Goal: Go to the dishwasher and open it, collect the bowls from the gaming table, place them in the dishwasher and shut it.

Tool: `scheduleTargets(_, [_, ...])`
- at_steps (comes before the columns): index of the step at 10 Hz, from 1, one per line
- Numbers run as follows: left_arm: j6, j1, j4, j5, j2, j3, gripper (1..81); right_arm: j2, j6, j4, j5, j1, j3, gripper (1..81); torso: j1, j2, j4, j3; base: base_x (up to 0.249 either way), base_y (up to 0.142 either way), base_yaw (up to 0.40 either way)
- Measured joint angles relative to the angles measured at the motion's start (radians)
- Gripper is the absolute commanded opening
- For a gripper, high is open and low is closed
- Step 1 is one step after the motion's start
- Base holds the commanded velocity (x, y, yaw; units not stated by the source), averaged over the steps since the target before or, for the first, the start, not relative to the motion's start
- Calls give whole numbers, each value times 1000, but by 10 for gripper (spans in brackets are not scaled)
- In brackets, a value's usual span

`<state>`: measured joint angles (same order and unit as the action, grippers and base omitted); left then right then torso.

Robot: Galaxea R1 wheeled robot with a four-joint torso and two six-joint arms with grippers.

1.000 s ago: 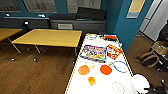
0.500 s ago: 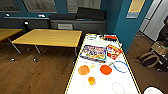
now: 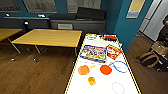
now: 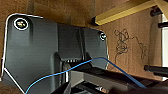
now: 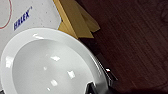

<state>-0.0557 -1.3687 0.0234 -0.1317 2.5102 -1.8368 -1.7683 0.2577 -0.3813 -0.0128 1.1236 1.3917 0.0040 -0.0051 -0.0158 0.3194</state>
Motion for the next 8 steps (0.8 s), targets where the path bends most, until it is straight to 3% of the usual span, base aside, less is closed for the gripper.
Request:
scheduleTargets(3, [3,30,6,-15,-208,243,811,-156,-41,44,-146,124,79,10,0,0,0,0,0,0,0])
scheduleTargets(6, [8,98,23,-28,-410,450,811,-319,-58,102,-186,203,154,10,0,0,0,0,0,0,0])
scheduleTargets(8, [20,171,50,-35,-466,535,811,-391,-59,144,-208,260,192,10,0,0,0,0,0,0,0])
